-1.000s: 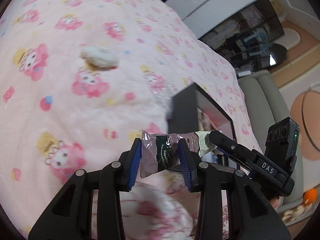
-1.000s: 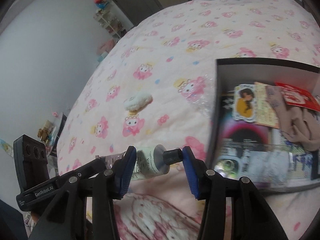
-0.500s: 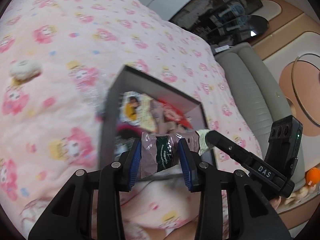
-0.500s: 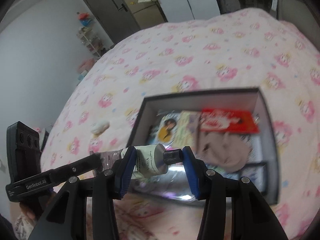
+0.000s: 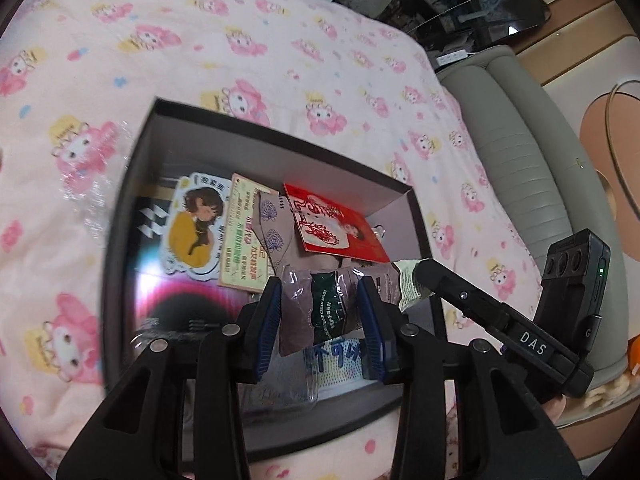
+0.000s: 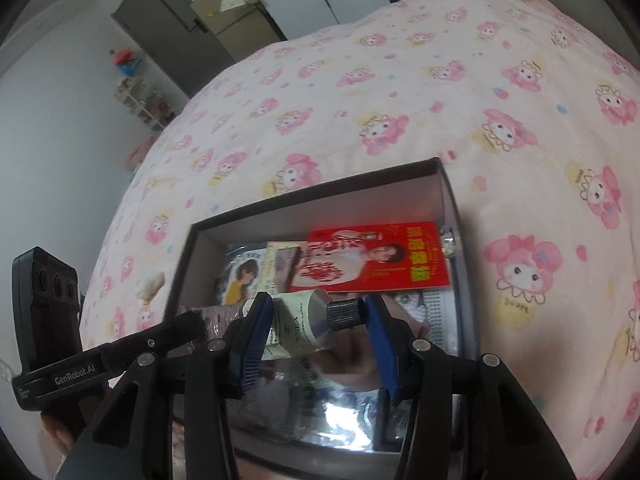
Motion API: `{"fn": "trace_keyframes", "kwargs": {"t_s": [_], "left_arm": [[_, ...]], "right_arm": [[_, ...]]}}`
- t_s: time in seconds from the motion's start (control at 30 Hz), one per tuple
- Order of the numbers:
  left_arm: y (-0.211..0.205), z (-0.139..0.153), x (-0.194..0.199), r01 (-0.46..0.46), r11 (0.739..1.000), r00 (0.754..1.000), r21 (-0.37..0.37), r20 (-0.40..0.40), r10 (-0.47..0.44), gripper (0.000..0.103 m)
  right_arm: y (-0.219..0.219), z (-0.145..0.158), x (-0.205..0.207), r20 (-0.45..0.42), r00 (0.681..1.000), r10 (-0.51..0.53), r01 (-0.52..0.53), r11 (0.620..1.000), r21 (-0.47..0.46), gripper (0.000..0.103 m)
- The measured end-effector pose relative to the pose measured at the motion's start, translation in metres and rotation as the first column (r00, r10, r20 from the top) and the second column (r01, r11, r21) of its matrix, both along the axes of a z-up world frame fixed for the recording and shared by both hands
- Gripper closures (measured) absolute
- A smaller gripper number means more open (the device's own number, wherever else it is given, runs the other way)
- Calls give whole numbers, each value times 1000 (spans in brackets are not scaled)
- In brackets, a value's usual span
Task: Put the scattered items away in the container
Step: 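Lift the cosmetic tube with the left gripper over the box, then lower the cosmetic tube into the box and open the left gripper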
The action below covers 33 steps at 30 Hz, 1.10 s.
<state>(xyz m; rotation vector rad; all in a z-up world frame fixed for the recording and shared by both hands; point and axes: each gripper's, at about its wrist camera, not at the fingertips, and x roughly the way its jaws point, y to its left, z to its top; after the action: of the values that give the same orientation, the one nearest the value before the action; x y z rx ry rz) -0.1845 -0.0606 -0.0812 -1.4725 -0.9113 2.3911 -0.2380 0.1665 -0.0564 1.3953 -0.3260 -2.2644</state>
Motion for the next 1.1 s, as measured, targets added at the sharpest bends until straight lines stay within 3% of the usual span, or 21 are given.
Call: {"fn": "trace_keyframes", "kwargs": {"t_s": [0.77,0.87,1.03,1.1], "left_arm": [[14,-47,-31,4,1000,996,31,92,-7,62],[16,-46,-33,6,1000,995,4,99,-6,62],[29,-49,-39,34,993,989,-113,147,-17,65],[32,-49,-40,44,993,988,-110,153,-27,65]], "right_arm": [[-3,-31,-19,25,1000,-15,10,985,172,58],[-5,-31,-19,12,1000,-6,4,982,190,58],[-16,-34,-17,-23,1000,21,-14,962,274,57],[-21,-36,-15,-33,999,36,-24,947,319,58]]}}
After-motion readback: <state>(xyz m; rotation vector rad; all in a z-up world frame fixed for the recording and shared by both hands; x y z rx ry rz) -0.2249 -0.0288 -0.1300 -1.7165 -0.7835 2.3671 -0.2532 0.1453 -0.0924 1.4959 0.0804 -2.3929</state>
